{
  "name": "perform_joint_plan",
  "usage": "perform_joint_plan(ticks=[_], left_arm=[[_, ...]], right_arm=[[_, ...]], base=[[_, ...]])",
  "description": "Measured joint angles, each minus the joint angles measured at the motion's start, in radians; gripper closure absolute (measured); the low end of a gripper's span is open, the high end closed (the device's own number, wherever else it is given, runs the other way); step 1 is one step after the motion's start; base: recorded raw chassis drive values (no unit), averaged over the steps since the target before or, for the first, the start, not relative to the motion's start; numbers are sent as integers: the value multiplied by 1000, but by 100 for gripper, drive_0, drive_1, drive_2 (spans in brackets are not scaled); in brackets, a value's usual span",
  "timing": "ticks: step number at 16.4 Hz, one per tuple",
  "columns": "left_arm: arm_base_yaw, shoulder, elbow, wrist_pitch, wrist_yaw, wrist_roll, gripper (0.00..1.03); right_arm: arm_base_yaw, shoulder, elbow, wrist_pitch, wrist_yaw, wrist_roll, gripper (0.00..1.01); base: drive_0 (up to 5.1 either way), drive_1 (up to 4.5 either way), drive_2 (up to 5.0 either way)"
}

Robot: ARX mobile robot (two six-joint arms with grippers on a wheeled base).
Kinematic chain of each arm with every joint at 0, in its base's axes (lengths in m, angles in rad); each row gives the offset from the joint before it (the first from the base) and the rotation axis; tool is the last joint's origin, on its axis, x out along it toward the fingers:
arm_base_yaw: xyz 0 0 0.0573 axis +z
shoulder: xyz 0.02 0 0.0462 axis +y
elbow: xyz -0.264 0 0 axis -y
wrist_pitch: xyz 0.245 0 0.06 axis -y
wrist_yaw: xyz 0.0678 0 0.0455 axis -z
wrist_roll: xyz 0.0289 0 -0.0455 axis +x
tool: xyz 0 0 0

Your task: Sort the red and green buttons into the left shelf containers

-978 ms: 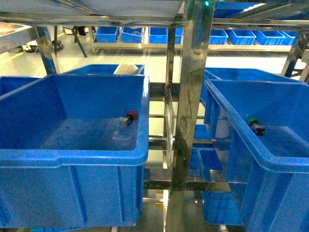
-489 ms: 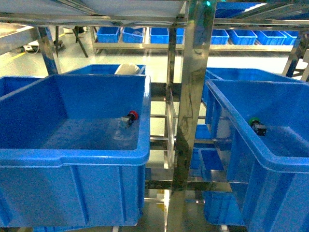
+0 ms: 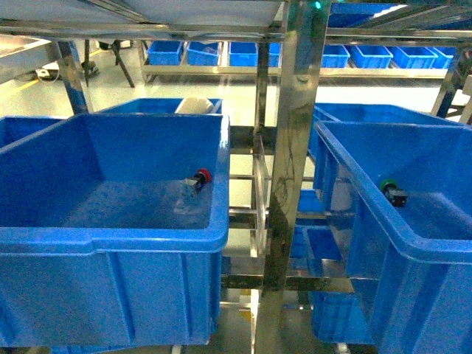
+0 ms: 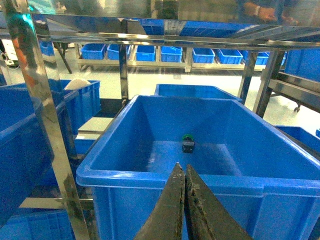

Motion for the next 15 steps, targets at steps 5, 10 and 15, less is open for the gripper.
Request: perform_joint_plan(ticks=[5,10,15], left_arm=[[0,0,0,0,0,-1,58],[0,0,0,0,0,-1,25],[0,0,0,0,0,-1,5]], right_arm=[[0,0,0,0,0,0,51],[0,0,0,0,0,0,18],[0,0,0,0,0,2,3]], base=[[0,0,0],[0,0,0],[0,0,0]])
